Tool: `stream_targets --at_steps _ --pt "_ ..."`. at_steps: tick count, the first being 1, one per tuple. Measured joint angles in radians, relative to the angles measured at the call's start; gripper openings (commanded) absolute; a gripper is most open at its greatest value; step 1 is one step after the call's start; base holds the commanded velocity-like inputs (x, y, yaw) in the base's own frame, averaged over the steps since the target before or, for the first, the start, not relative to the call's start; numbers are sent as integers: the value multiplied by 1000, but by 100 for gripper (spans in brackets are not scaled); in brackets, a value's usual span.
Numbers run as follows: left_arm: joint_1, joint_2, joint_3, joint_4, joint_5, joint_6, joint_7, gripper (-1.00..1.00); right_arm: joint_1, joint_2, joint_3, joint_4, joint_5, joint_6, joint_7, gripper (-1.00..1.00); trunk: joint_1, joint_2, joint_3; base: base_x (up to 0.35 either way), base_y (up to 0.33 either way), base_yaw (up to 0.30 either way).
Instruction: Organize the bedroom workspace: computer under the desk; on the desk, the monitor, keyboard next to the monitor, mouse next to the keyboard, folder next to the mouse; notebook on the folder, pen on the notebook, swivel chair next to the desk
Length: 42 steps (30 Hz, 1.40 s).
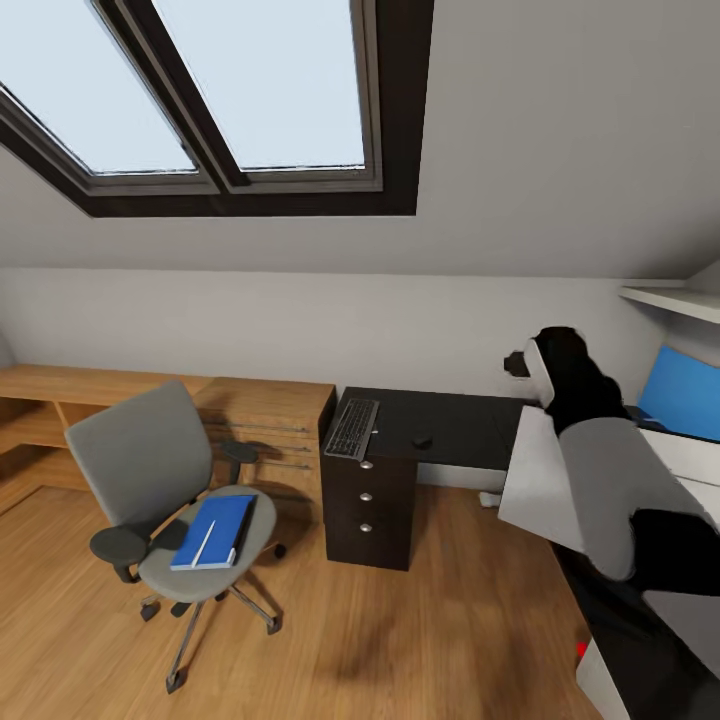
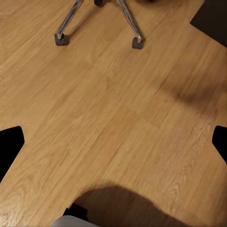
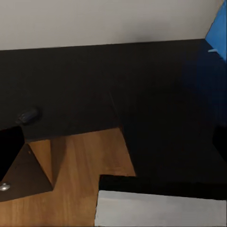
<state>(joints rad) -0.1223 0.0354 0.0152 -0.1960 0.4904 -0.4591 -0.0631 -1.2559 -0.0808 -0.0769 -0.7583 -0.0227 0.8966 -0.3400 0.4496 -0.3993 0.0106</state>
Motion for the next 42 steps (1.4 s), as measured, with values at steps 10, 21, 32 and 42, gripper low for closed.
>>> stream_targets --at_steps 10,21,32,42 --pt "0 1 1 0 0 -2 -1 100 -175 -141 -15 157 -1 117 6 100 0 0 0 0 0 0" --pt "0 1 0 0 0 -39 -3 100 -249 -195 -14 328 -3 136 14 100 0 0 0 67 0 0" --pt "0 -1 0 0 -1 -43 -5 100 -281 -232 -12 449 -2 137 17 100 0 0 0 246 0 0" --pt "0 -3 0 0 -2 -43 -5 100 -283 -252 -3 481 -1 136 16 100 0 0 0 165 0 0"
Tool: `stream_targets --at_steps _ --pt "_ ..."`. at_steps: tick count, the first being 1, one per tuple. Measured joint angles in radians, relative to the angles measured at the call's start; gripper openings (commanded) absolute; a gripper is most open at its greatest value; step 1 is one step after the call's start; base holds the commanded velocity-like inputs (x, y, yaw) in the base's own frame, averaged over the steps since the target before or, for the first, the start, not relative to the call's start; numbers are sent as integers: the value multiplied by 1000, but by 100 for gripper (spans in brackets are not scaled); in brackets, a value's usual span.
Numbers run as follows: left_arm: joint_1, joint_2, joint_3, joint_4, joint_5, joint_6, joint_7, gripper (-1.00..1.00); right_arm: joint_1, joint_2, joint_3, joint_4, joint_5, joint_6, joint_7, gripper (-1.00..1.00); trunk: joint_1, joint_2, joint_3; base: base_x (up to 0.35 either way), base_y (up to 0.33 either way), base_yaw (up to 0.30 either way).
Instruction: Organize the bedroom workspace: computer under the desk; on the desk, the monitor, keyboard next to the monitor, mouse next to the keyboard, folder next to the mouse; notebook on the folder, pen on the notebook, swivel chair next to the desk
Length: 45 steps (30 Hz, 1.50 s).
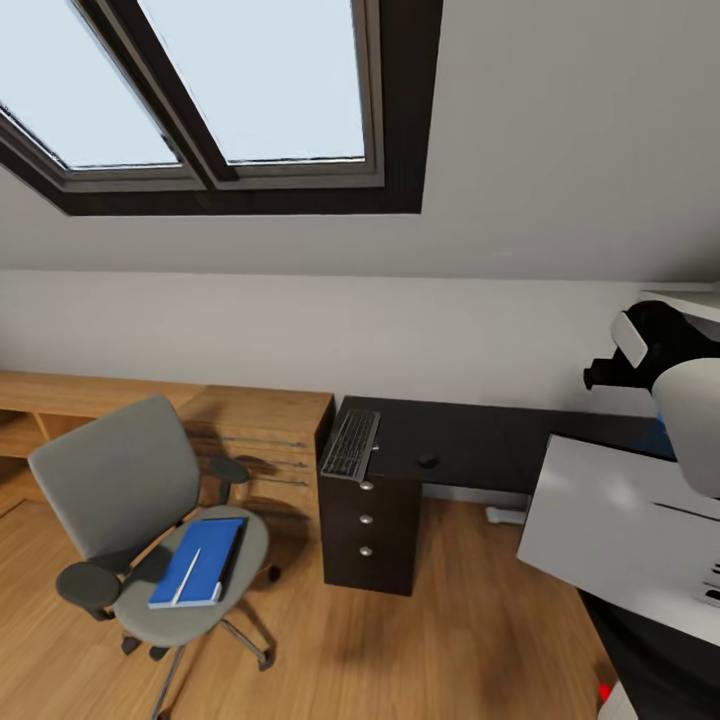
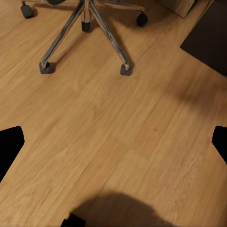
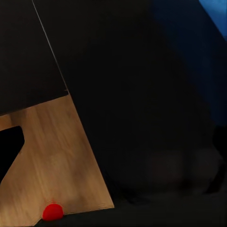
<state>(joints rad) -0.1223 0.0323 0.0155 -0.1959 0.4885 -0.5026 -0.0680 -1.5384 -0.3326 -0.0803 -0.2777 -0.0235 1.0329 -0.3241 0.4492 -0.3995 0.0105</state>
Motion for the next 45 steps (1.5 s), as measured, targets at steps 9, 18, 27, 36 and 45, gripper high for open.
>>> stream_targets --at_steps 9,18,27,36,45 --pt "0 0 0 0 0 0 0 100 0 -6 2 4 1 0 0 100 0 0 0 101 0 0" --pt "0 0 0 0 0 0 0 100 1 -10 2 52 2 -1 0 100 0 0 0 11 0 0" --pt "0 0 0 0 0 0 0 100 1 -20 2 71 2 -2 1 100 0 0 0 1 0 0" --pt "0 0 0 0 0 0 0 100 1 -28 2 77 1 -2 6 100 0 0 0 0 0 0" --pt "0 0 0 0 1 0 0 100 2 -45 1 79 1 -2 28 100 0 0 0 0 0 0"
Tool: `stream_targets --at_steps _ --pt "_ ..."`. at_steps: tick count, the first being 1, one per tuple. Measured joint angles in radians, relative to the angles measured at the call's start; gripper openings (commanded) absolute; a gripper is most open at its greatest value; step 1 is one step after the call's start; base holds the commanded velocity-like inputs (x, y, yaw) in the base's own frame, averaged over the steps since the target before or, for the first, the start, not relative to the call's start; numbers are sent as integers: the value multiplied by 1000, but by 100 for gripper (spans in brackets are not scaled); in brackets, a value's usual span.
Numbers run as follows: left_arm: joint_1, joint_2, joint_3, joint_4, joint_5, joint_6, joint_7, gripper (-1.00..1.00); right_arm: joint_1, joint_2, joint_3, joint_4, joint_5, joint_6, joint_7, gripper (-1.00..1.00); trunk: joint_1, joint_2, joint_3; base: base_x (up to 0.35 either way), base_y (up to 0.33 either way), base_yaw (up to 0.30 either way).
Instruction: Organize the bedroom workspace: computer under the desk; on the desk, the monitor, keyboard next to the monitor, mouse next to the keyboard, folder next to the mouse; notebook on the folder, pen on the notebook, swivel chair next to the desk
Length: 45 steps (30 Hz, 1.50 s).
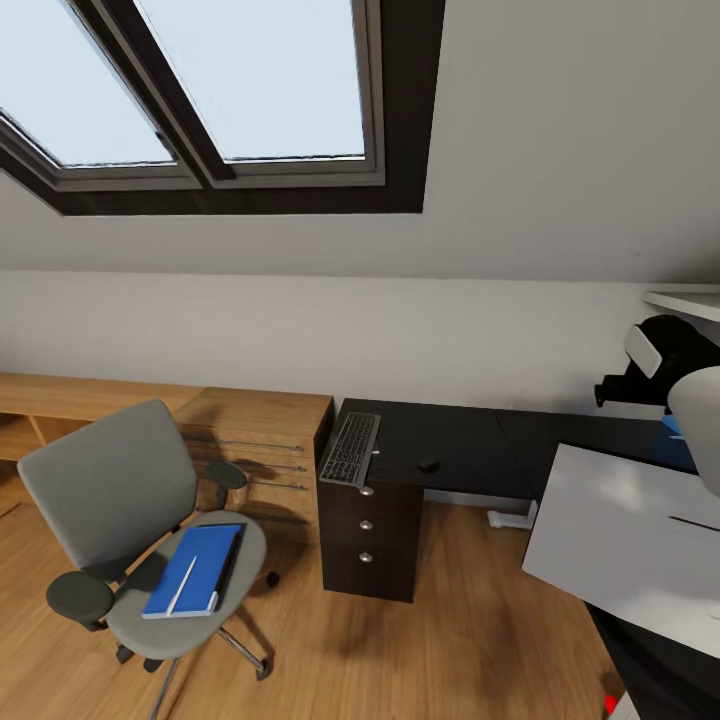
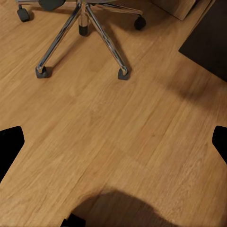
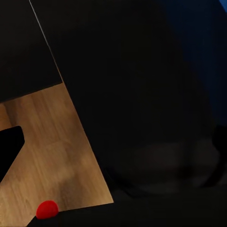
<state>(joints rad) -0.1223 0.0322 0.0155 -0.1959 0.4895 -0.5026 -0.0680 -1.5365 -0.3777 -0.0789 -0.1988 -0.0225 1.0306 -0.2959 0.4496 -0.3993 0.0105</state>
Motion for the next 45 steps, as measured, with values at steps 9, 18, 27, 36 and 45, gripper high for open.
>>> stream_targets --at_steps 9,18,27,36,45 --pt "0 0 0 0 0 0 0 100 1 -30 0 2 1 0 35 100 0 0 0 163 0 0" --pt "0 0 0 0 1 0 0 100 2 -35 1 2 2 0 67 100 0 0 0 72 0 0" --pt "0 0 0 0 0 0 0 100 4 -35 1 4 2 0 73 100 0 0 0 10 0 0" --pt "0 1 0 0 1 0 0 100 4 -41 1 21 2 0 75 100 0 0 0 0 0 0" --pt "0 0 0 0 0 0 0 100 4 -60 1 24 2 -1 140 100 0 0 0 0 0 0"
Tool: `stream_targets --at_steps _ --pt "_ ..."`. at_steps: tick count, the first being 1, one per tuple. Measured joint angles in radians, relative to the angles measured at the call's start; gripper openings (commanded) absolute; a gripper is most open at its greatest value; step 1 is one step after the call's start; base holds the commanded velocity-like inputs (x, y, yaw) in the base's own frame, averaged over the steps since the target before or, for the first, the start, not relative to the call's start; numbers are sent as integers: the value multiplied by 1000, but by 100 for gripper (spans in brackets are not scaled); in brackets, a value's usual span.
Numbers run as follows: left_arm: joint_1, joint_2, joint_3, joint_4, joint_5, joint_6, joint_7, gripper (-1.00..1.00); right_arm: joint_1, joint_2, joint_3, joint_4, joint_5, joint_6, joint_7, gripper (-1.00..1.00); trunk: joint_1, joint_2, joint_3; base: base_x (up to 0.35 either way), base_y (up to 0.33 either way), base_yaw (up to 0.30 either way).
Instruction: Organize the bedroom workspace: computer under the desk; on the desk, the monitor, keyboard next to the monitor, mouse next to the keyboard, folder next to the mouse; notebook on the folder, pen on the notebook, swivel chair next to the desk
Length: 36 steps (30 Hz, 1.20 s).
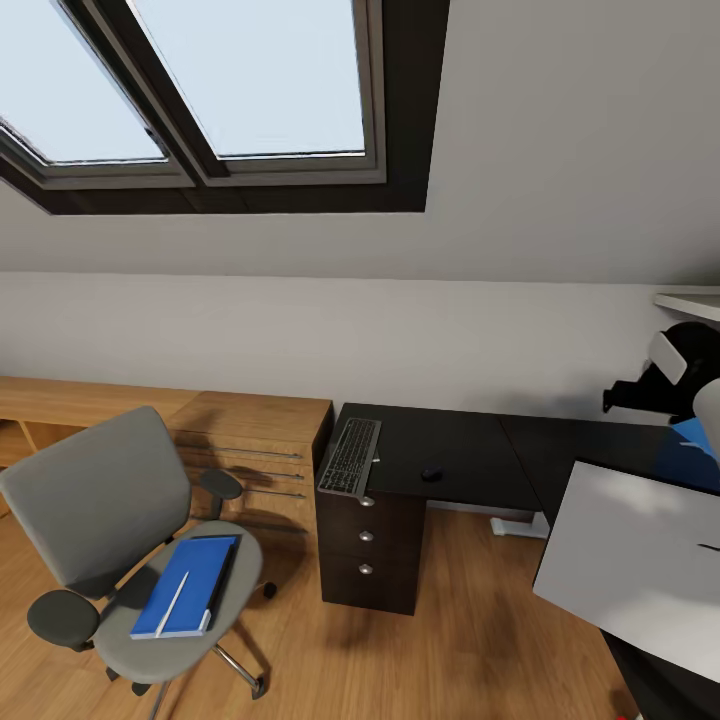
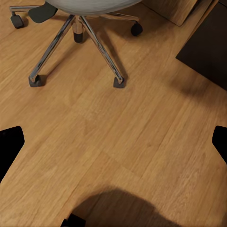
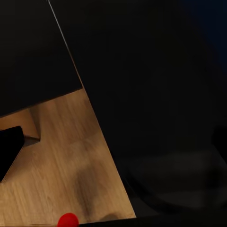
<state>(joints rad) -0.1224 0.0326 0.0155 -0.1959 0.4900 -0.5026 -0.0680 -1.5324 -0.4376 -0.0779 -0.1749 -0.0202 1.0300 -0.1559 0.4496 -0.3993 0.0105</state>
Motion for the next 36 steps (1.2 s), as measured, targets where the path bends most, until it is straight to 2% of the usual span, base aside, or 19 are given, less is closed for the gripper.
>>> stream_targets --at_steps 7,14,36 --pt "0 0 0 0 0 0 0 100 0 -13 0 32 4 -1 75 100 0 0 0 0 0 0" --pt "0 0 0 0 -1 -1 -1 100 0 -15 0 55 27 -2 116 100 0 0 0 0 0 0" --pt "0 0 3 0 2 -2 1 100 2 -15 0 111 40 -4 136 100 0 0 0 0 0 0"
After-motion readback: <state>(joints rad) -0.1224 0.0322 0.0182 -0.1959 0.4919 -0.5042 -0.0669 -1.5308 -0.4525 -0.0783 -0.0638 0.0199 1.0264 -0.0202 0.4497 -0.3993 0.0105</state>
